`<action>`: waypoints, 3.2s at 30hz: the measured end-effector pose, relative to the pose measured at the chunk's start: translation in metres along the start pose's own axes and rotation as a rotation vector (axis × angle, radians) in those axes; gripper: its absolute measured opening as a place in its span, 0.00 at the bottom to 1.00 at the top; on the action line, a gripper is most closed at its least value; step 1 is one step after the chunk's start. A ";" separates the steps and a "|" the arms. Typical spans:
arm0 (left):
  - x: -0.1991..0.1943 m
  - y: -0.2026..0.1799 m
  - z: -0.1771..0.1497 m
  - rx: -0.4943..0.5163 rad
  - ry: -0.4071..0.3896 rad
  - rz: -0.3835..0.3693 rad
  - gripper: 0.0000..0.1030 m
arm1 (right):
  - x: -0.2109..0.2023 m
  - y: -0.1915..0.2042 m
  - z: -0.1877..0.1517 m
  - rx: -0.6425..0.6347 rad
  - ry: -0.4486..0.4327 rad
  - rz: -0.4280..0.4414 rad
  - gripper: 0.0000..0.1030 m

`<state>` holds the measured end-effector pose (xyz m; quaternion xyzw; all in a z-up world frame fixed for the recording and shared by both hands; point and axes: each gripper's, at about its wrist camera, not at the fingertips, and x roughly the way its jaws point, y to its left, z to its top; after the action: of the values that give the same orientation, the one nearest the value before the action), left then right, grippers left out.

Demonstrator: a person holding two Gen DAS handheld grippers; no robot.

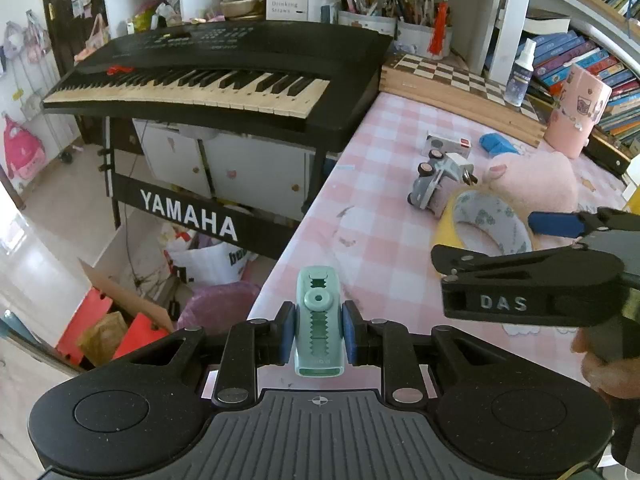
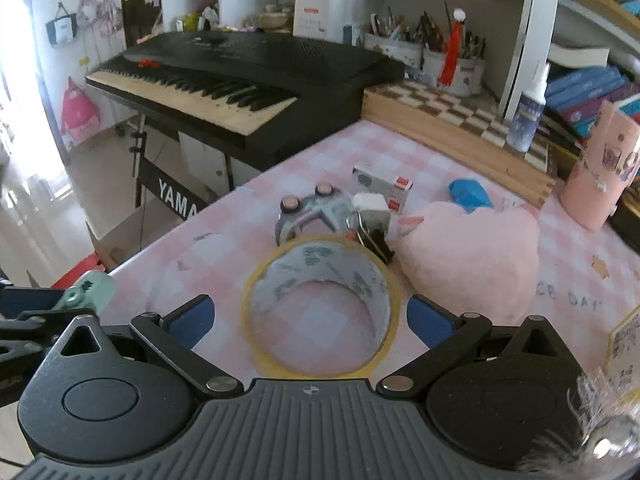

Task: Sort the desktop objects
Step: 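Lift and carry the mint-green object and tape roll over the yellow box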

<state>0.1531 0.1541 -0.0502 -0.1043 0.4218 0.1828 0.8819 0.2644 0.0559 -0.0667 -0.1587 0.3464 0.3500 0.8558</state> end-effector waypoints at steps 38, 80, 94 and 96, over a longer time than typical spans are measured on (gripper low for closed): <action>-0.103 -0.011 -0.036 0.165 -0.160 -0.418 0.23 | -0.189 -0.002 -0.086 0.390 -0.058 -0.186 0.80; -0.149 -0.102 -0.116 0.510 -0.068 -0.776 0.23 | -0.318 0.003 -0.235 0.801 -0.041 -0.528 0.80; -0.132 -0.161 -0.103 0.560 -0.072 -0.790 0.23 | -0.314 -0.055 -0.250 0.871 -0.014 -0.552 0.80; -0.131 -0.171 -0.097 0.558 -0.093 -0.793 0.23 | -0.316 -0.070 -0.254 0.895 -0.009 -0.561 0.80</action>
<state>0.0789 -0.0657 -0.0027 -0.0082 0.3428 -0.2830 0.8957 0.0288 -0.2786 -0.0228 0.1373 0.4025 -0.0742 0.9020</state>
